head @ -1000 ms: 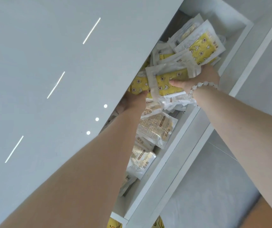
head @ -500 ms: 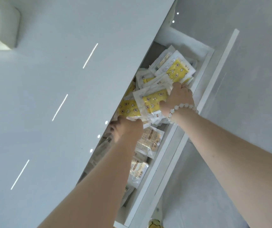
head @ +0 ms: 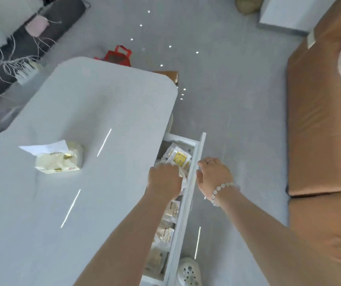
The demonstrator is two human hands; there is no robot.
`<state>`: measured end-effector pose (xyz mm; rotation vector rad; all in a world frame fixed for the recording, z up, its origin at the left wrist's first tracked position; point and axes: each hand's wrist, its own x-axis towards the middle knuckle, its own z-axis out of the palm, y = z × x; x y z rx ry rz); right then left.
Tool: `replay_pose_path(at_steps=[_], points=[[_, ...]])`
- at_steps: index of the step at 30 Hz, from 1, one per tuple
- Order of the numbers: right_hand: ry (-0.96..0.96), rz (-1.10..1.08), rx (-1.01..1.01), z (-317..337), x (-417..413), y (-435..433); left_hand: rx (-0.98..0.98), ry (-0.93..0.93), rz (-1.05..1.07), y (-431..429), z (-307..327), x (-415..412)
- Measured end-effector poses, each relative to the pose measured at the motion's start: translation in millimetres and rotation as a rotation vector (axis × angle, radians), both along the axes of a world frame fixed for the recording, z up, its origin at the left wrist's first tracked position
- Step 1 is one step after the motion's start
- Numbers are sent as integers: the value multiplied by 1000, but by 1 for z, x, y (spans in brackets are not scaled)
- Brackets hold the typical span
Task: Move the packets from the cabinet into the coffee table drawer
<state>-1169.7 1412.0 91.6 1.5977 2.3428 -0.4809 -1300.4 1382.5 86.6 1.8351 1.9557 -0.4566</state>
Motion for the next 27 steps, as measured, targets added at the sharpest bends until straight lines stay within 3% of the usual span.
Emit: replay_pose_path(at_steps=[5, 11, 18, 27], points=[[-38, -111, 73, 99, 38, -18, 72, -19, -184, 1, 90, 38], [-103, -357, 153, 172, 106, -67, 144, -112, -357, -7, 163, 100], [-124, -724, 198, 210, 196, -167, 251, -177, -699, -61, 200, 217], [-211, -1298, 225, 234, 297, -354, 284, -299, -1244, -208, 238, 366]])
